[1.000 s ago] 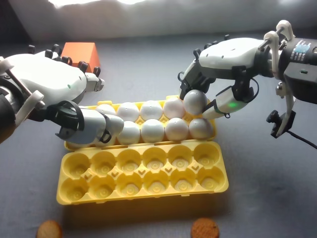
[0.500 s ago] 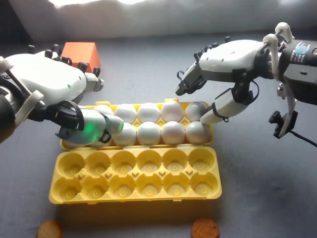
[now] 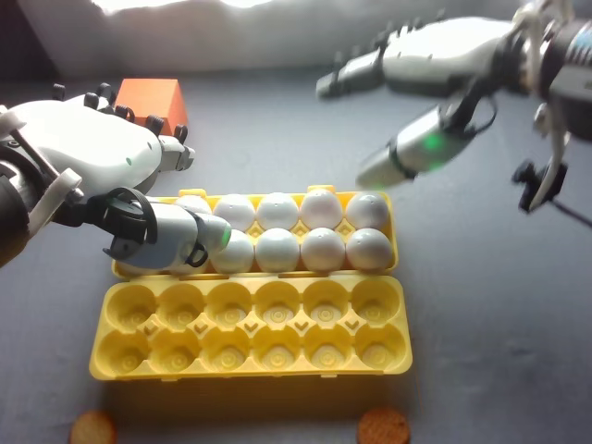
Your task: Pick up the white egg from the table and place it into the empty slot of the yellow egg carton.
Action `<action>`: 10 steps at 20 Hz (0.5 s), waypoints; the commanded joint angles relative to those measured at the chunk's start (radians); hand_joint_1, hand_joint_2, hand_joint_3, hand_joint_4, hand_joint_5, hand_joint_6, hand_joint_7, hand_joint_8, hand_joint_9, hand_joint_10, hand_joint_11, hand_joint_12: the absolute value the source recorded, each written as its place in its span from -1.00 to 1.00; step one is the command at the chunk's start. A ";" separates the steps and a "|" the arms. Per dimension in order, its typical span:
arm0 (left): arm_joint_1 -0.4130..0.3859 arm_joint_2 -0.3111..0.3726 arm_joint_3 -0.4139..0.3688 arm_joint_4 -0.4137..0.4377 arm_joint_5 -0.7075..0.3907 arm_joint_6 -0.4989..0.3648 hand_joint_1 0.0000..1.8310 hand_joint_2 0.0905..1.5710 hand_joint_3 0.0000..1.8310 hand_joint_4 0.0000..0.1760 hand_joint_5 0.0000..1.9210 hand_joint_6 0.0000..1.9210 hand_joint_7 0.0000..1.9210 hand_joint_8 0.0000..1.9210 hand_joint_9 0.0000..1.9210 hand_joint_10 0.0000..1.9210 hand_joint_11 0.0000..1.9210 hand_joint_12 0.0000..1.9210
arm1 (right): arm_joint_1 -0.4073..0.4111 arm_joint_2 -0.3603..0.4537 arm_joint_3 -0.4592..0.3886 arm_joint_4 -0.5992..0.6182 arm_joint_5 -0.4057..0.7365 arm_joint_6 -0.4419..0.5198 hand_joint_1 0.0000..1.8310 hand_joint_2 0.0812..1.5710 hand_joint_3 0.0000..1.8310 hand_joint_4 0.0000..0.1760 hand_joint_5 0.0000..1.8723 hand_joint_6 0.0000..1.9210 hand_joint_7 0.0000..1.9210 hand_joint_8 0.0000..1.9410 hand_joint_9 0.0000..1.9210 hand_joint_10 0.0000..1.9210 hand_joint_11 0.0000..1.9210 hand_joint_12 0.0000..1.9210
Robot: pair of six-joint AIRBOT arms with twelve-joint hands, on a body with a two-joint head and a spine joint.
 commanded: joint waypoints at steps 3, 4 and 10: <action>-0.012 0.010 -0.002 0.056 -0.017 0.000 -0.98 0.56 -1.00 -1.00 -0.70 -1.00 -0.65 -1.00 -0.67 -1.00 -1.00 -0.29 | 0.071 0.106 -0.087 -0.064 0.102 0.004 -0.28 0.24 -1.00 -1.00 -0.78 -1.00 -0.77 -1.00 -0.79 -1.00 -1.00 -0.49; -0.011 0.011 -0.002 0.050 -0.017 0.000 -0.97 0.57 -1.00 -1.00 -0.70 -1.00 -0.64 -0.99 -0.66 -1.00 -1.00 -0.30 | 0.093 0.157 -0.139 -0.077 0.090 0.004 -0.29 0.24 -1.00 -1.00 -0.79 -1.00 -0.78 -1.00 -0.81 -1.00 -1.00 -0.54; -0.017 0.013 -0.023 0.025 -0.067 0.000 -0.92 0.56 -1.00 -1.00 -0.69 -1.00 -0.64 -1.00 -0.67 -1.00 -1.00 -0.33 | 0.164 0.353 -0.361 -0.081 -0.087 -0.284 -0.42 0.23 -1.00 -1.00 -0.82 -1.00 -0.81 -1.00 -0.83 -1.00 -1.00 -0.59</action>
